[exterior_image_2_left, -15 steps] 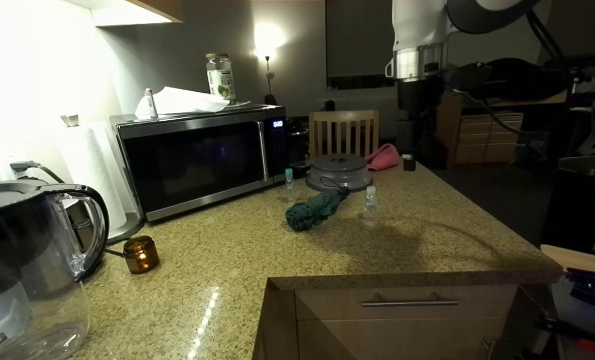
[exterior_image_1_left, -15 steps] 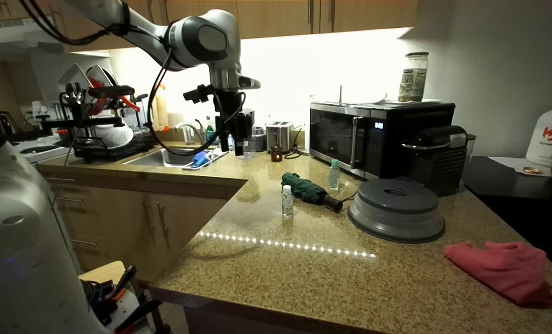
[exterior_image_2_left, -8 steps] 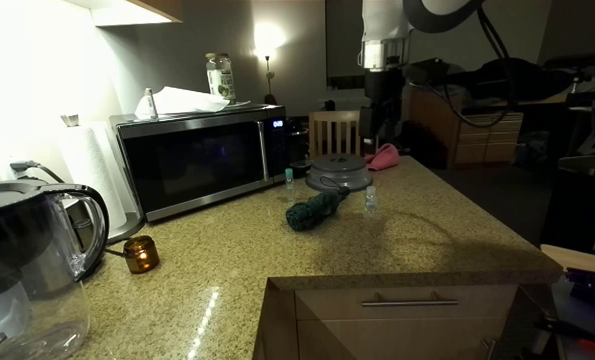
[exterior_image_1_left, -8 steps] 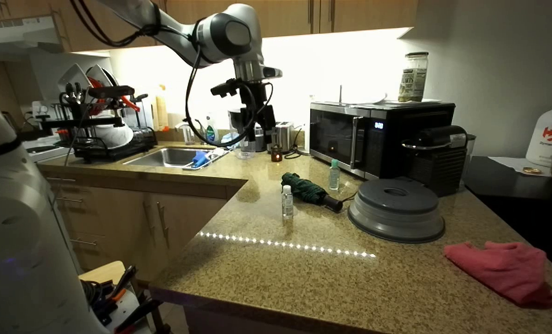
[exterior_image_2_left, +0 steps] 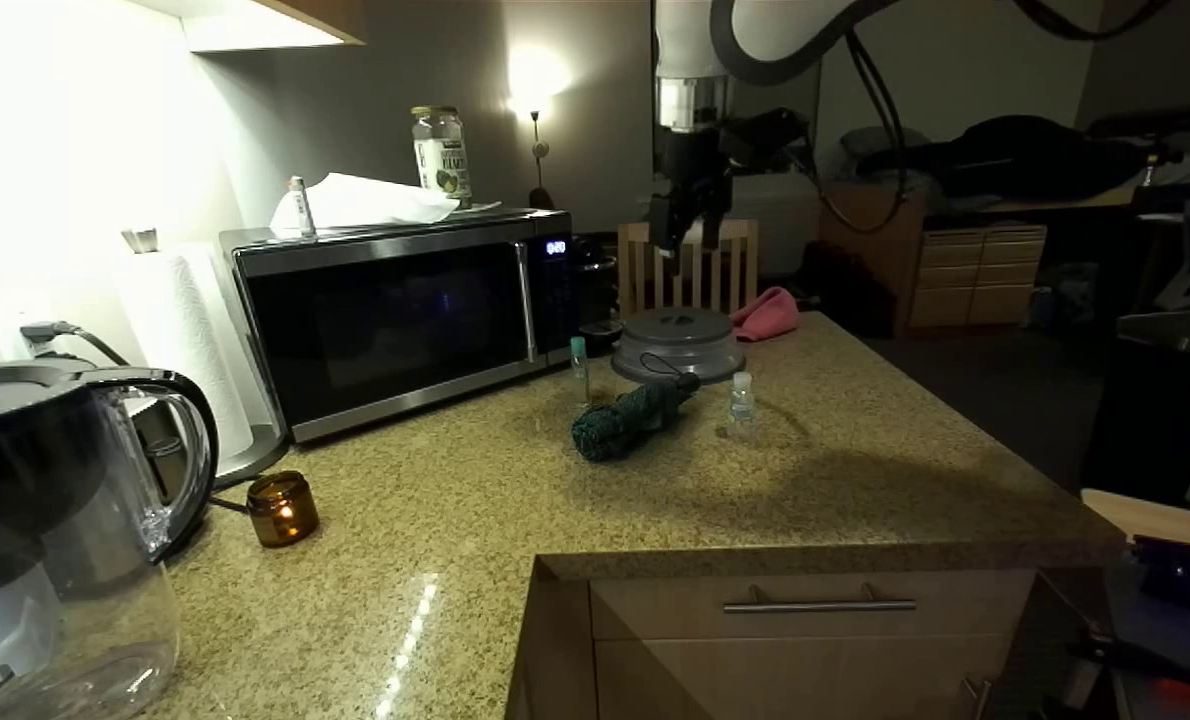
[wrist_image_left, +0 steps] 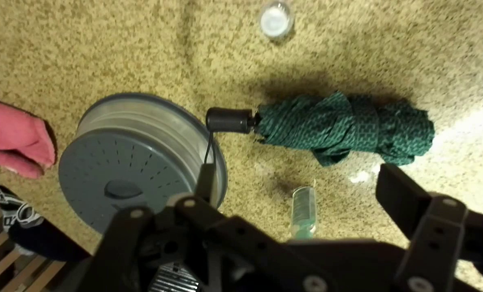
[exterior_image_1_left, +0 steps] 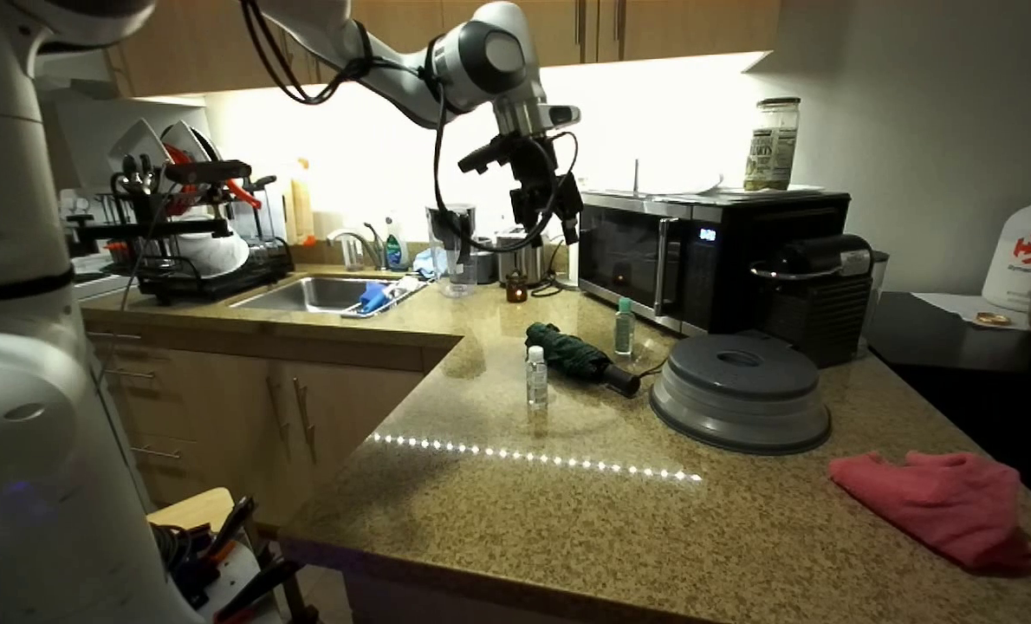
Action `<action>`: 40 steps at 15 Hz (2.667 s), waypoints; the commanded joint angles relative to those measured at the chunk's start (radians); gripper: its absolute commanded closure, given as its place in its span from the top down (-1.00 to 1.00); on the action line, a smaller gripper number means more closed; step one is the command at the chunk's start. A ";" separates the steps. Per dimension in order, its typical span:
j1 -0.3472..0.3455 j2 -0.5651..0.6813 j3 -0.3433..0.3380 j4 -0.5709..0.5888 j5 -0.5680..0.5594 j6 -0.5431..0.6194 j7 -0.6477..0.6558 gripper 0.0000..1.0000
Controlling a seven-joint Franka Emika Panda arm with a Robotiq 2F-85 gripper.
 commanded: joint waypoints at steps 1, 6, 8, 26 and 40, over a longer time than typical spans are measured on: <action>0.026 0.164 -0.026 0.204 -0.066 -0.009 -0.032 1.00; 0.045 0.361 -0.053 0.456 -0.034 -0.001 -0.083 1.00; 0.048 0.425 -0.060 0.540 -0.022 0.005 -0.104 1.00; 0.010 0.750 -0.046 0.899 -0.008 0.070 -0.168 1.00; -0.005 0.827 -0.047 0.965 -0.015 0.088 -0.166 1.00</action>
